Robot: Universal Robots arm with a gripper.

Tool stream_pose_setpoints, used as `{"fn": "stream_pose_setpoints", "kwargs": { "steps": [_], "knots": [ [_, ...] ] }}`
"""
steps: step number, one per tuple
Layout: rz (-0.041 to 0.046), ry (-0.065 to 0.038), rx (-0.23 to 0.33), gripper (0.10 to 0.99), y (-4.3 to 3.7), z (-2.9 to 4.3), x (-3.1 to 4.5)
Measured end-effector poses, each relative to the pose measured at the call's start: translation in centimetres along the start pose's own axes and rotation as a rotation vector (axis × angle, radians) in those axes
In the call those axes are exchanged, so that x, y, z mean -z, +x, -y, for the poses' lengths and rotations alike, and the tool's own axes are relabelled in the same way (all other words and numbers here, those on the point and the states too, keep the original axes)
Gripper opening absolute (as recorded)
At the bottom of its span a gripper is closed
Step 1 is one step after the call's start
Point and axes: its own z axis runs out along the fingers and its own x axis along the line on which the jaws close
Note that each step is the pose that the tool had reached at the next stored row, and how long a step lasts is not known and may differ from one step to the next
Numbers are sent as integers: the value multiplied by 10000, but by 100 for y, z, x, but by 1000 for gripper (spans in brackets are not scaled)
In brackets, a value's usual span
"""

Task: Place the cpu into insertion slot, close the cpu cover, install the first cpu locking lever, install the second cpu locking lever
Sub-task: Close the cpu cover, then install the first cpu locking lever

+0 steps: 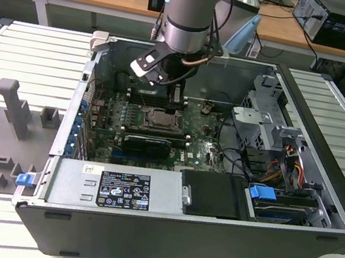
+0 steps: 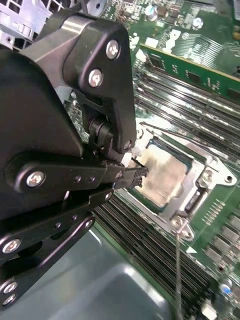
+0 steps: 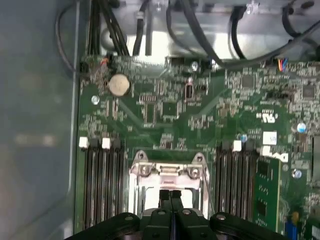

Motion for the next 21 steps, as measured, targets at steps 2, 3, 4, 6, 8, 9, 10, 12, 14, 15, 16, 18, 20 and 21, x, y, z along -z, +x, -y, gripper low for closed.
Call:
{"fn": "stream_pose_setpoints", "kwargs": {
  "steps": [2,3,4,6,8,9,10,12,14,15,16,18,20,21],
  "knots": [
    [-19,-1,-1,106,2,67,0],
    [-34,0,-1,106,3,91,1],
    [-59,-2,-1,106,3,116,1],
    [-73,-3,-3,106,4,140,2],
    [-75,-2,-3,106,5,163,3],
    [-75,-2,-2,106,5,166,4],
    [-75,-2,-1,106,4,167,7],
    [-74,-2,-2,106,5,167,34],
    [-75,-2,-2,106,7,165,102],
    [-76,-3,-2,106,8,165,126],
    [-76,-3,-2,106,9,163,161],
    [-71,-2,-3,106,12,158,310],
    [-70,-2,-2,106,14,156,384],
    [-69,-2,-2,106,16,153,460]
  ]
}}
